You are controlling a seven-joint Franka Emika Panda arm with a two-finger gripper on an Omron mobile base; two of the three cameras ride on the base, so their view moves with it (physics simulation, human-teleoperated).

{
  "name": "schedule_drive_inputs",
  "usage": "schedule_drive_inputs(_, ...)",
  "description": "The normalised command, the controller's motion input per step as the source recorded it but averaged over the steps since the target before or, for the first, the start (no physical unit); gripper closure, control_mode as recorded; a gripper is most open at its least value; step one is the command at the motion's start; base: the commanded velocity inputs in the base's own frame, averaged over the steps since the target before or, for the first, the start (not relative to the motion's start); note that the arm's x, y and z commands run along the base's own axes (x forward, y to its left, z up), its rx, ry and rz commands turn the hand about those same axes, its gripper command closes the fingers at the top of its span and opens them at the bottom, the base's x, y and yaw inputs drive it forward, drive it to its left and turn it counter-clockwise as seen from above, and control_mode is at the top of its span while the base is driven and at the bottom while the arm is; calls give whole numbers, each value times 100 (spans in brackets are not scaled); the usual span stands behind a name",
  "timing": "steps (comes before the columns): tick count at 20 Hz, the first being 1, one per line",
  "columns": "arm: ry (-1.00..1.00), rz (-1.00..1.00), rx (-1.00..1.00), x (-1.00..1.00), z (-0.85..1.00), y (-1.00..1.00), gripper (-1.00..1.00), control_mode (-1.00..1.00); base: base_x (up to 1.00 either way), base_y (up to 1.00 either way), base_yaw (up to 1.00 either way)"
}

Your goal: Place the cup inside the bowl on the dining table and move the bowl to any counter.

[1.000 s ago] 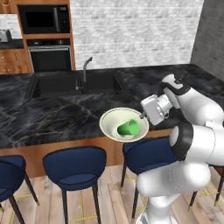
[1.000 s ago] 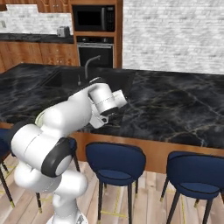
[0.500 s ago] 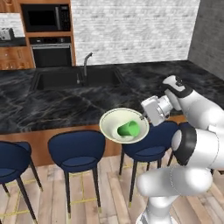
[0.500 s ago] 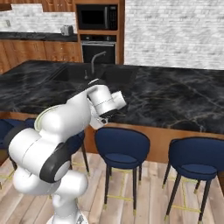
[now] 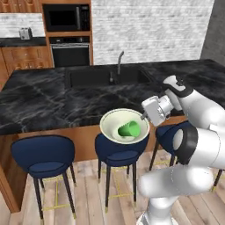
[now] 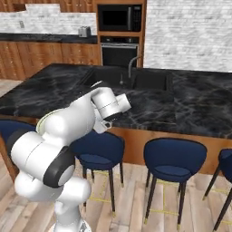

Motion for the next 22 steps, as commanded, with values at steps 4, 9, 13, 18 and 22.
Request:
schedule_drive_inputs(4, 0, 0, 0, 0, 0, 0, 100, 100, 0, 83, 0)
schedule_drive_inputs(9, 0, 0, 0, 0, 0, 0, 100, 100, 0, 83, 0)
schedule_drive_inputs(13, 0, 0, 0, 0, 0, 0, 100, 100, 0, 88, 0)
schedule_drive_inputs(18, 0, 0, 0, 0, 0, 0, 100, 100, 2, 97, 0)
schedule_drive_inputs(22, 0, 0, 0, 0, 0, 0, 100, 100, 8, 100, 0)
